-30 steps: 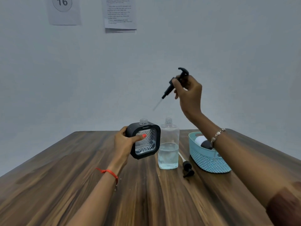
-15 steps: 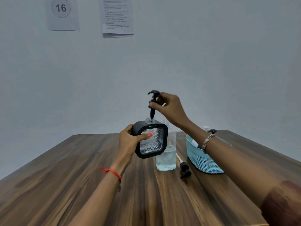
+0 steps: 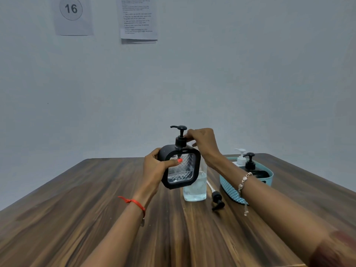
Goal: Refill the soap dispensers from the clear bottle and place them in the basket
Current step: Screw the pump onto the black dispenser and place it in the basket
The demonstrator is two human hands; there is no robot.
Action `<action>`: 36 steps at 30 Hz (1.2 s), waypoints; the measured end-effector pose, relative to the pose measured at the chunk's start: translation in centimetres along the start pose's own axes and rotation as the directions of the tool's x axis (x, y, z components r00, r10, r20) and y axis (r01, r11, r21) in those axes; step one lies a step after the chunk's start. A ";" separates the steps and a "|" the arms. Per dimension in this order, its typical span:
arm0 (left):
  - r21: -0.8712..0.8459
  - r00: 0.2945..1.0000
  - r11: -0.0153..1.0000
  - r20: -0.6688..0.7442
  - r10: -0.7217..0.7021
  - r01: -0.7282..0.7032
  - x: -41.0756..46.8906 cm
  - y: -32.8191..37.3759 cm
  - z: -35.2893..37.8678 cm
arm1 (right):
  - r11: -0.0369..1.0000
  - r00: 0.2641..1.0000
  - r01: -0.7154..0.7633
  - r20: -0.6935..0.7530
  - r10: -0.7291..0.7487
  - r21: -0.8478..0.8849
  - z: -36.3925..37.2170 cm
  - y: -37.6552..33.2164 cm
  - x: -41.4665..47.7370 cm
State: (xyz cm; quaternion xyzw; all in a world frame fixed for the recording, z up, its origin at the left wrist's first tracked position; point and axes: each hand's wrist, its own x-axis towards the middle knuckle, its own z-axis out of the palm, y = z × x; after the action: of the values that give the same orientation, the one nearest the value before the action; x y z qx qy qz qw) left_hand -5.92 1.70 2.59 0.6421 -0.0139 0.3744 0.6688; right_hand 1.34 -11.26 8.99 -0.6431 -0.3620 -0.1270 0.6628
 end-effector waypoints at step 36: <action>-0.084 0.997 0.996 0.072 -0.028 0.034 0.9 -0.8 0.4 | 0.989 0.900 -0.147 0.414 0.138 -0.010 -1.8 0.8 1.4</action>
State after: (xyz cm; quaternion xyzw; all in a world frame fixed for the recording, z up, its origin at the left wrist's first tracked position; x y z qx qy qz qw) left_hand -4.66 1.85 2.49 0.6261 -0.0434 0.3400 0.7004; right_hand 3.38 -12.43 9.48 -0.6730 -0.4474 0.0644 0.5854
